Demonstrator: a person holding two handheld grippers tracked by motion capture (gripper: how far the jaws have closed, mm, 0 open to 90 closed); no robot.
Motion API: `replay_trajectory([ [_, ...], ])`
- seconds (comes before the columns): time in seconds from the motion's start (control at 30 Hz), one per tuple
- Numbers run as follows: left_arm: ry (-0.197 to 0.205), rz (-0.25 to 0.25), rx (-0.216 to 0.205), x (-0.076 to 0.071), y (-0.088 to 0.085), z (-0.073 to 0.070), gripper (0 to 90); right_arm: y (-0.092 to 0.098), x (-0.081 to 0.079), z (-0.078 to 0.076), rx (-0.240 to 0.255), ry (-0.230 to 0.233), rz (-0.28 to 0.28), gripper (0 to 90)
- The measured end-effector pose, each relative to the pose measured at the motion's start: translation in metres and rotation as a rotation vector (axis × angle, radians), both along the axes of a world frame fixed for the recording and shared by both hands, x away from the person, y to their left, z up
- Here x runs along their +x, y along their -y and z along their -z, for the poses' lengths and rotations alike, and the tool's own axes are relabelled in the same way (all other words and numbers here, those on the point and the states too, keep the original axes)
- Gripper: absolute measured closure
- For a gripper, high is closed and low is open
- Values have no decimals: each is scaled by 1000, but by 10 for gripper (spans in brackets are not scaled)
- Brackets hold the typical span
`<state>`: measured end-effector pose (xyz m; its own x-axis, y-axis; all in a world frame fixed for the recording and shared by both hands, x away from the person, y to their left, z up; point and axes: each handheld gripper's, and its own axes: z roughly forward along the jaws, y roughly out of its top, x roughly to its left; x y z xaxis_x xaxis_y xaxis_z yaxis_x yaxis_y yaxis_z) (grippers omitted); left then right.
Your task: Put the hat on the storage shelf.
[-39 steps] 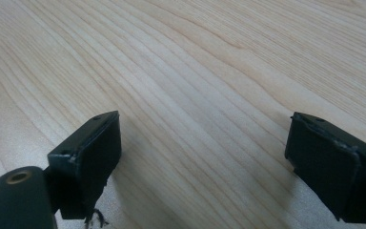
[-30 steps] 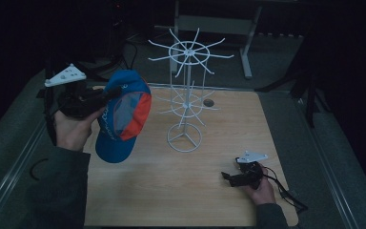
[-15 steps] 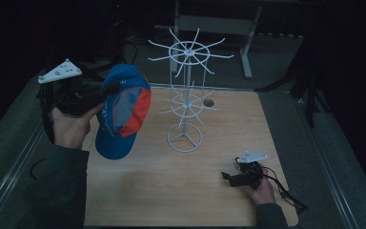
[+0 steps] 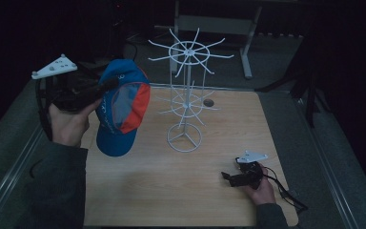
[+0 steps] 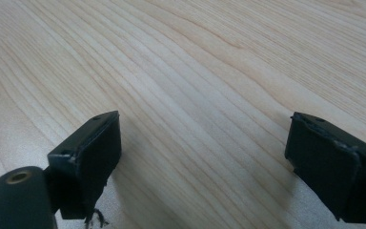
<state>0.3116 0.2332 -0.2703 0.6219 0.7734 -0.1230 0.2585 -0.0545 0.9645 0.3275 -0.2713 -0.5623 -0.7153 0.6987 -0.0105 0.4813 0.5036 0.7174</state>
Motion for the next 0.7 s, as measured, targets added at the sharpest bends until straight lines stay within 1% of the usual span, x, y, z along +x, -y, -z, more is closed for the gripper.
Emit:
replay_trajectory([
  [0.23, 11, 3, -11, -3, -2, -3, 900, 0, 0, 0, 0, 0, 0, 118],
  [0.27, 11, 6, -17, -3, -3, -3, 900, 0, 0, 0, 0, 0, 0, 118],
  [0.3, 8, 18, -36, -3, -4, -3, 900, 0, 0, 0, 0, 0, 0, 117],
  [0.37, 8, 18, -36, -3, -4, -3, 900, 0, 0, 0, 0, 0, 0, 117],
  [0.4, 10, 28, -53, -3, -5, -4, 900, 0, 0, 0, 0, 0, 0, 118],
  [0.7, 20, 25, -67, -3, -6, -5, 900, 0, 0, 0, 0, 0, 0, 117],
])
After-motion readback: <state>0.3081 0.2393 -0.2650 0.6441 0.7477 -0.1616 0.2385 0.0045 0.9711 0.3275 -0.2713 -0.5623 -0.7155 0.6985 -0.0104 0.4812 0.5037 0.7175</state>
